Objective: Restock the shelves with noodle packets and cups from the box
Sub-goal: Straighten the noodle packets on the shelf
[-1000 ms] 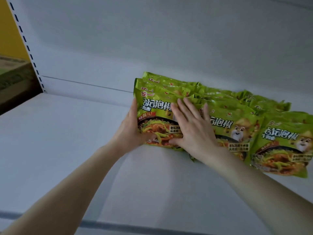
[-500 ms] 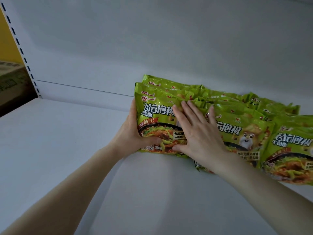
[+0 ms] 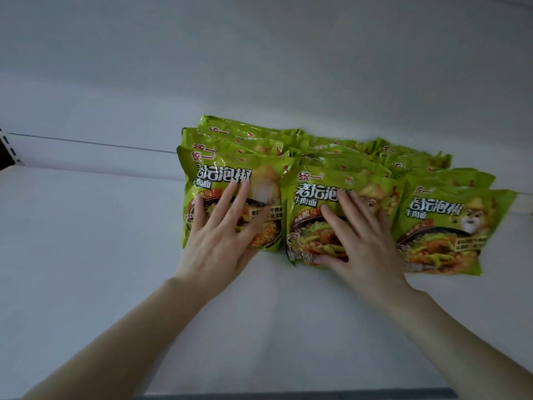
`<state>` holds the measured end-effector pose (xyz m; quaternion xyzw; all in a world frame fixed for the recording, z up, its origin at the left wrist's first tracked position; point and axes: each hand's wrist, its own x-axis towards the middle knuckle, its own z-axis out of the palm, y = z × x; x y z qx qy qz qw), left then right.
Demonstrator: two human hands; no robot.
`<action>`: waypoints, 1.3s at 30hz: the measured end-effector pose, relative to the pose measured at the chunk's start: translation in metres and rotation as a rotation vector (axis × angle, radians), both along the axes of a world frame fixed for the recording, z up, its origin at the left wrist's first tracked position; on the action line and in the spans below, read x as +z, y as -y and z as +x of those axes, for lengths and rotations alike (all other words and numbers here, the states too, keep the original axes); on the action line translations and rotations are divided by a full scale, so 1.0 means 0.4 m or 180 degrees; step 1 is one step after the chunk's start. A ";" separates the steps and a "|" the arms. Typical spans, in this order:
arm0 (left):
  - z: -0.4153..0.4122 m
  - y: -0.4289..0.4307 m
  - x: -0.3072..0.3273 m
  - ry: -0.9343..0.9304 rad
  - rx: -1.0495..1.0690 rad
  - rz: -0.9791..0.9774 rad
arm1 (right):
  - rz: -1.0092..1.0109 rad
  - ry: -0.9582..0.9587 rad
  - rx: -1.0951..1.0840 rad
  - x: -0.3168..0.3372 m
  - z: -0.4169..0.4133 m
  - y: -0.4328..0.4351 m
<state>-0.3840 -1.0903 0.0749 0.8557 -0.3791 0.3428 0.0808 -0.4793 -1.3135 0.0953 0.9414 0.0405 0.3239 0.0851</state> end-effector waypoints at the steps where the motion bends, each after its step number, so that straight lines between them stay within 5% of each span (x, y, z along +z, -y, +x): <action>1: 0.001 0.003 -0.004 -0.0002 0.0036 0.0004 | 0.0031 0.0076 0.0054 -0.003 0.010 0.001; 13: -0.019 0.137 0.020 0.0173 -0.0391 0.0091 | 0.0417 0.0178 0.0389 -0.008 0.016 0.048; 17: -0.013 0.157 0.015 0.0130 -0.0243 0.0231 | -0.0099 0.0159 -0.0078 -0.004 -0.006 0.083; 25: -0.061 0.203 0.042 0.0194 -0.0270 0.0206 | 0.0255 0.0155 0.0170 0.021 -0.042 0.115; 31: -0.065 0.284 0.040 0.0399 -0.0561 0.0472 | 0.0408 0.0264 -0.0946 0.001 -0.143 0.250; 39: -0.111 0.344 0.051 0.0294 -0.0410 0.0419 | 0.0781 0.0078 -0.0556 -0.027 -0.088 0.323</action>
